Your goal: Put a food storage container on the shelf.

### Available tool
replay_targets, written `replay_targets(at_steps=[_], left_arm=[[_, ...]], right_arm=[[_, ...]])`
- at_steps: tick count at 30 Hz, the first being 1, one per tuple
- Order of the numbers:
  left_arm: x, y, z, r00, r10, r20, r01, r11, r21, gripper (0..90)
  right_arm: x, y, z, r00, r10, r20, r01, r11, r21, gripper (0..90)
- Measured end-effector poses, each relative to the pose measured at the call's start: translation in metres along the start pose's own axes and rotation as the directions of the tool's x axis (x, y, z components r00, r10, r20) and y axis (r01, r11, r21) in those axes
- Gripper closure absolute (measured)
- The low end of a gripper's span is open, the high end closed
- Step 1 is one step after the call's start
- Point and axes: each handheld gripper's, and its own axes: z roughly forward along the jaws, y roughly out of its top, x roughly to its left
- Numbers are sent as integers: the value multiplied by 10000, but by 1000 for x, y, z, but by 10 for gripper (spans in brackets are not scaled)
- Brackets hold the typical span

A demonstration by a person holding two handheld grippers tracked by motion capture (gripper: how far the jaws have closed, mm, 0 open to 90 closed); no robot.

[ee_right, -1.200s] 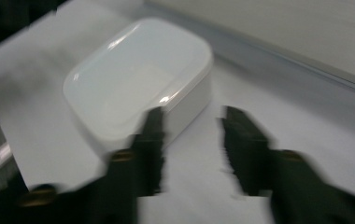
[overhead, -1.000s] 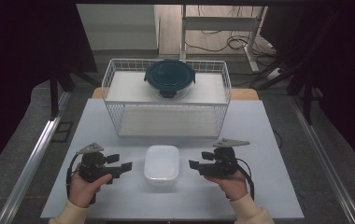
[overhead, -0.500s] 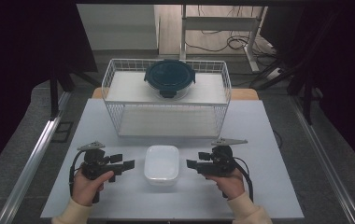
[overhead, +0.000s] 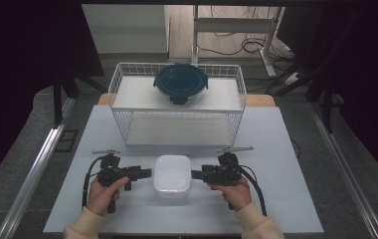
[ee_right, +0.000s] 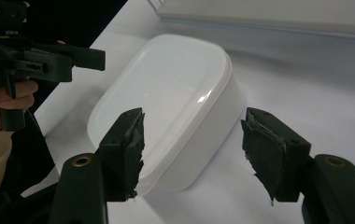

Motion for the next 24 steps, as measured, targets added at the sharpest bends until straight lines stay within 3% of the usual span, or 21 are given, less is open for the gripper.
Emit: replay_targets(at_steps=[9,15,19,24], left_arm=[[6,3,13,9991,-317,280,310,9993,231,328],[13,3,20,9970,-487,599,458,9978,478,392],[17,1,26,9922,-884,874,826,9943,677,441],[17,1,28,9889,-1013,1090,920,9919,877,528]], right_arm=[[-6,0,18,9976,643,-246,-638,9977,210,450],[-9,-1,26,9953,941,-222,-934,9951,333,499],[-9,-2,29,9921,1157,-478,-1144,9930,310,542],[-10,-3,30,9882,1368,-684,-1347,9903,345,573]])
